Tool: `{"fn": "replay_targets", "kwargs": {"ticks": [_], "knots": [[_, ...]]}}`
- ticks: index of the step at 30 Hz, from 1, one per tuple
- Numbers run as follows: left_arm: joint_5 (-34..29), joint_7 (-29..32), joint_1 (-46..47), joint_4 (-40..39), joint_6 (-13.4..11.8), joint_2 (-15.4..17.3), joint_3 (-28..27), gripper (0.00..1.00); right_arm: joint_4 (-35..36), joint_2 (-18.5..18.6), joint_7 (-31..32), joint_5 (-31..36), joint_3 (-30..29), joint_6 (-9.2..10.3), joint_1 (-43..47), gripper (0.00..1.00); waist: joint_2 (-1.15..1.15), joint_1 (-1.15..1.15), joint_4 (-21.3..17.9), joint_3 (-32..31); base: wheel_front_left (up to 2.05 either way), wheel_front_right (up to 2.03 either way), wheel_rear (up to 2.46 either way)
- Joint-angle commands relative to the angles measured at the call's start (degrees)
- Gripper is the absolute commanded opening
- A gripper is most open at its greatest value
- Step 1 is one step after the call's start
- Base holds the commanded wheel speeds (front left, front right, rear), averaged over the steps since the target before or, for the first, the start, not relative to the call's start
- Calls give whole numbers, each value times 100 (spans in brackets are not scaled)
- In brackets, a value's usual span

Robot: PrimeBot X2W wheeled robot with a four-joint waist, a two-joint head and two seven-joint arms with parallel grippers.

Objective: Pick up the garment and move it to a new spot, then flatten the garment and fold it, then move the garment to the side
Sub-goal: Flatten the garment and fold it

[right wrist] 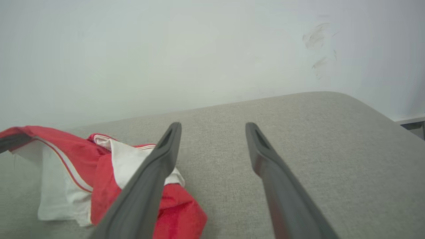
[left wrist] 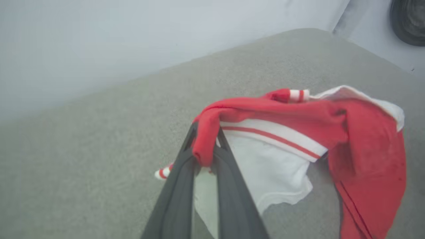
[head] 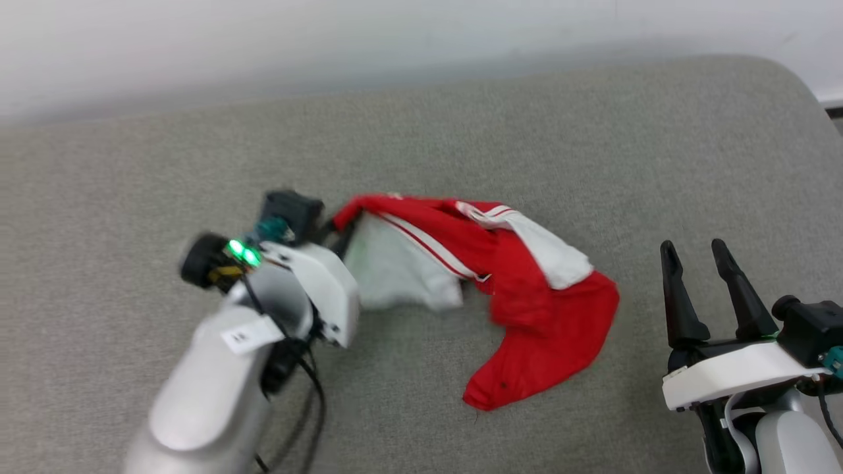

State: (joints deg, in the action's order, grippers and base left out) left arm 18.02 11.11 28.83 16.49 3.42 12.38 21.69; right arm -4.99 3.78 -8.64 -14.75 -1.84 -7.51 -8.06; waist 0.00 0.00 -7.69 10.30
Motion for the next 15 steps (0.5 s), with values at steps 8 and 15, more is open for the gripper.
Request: {"fn": "replay_targets", "kwargs": {"ticks": [8,15], "knots": [[-334,312,898,-1175,240,1014,-94,0,-164,-51,-104,-76,-2,4,91,100,0,0,170,-465,0,0,0],[-240,822,1786,-1751,384,1595,171,0,-305,-81,-215,-160,53,4,28,100,0,0,164,-535,0,0,0]]}}
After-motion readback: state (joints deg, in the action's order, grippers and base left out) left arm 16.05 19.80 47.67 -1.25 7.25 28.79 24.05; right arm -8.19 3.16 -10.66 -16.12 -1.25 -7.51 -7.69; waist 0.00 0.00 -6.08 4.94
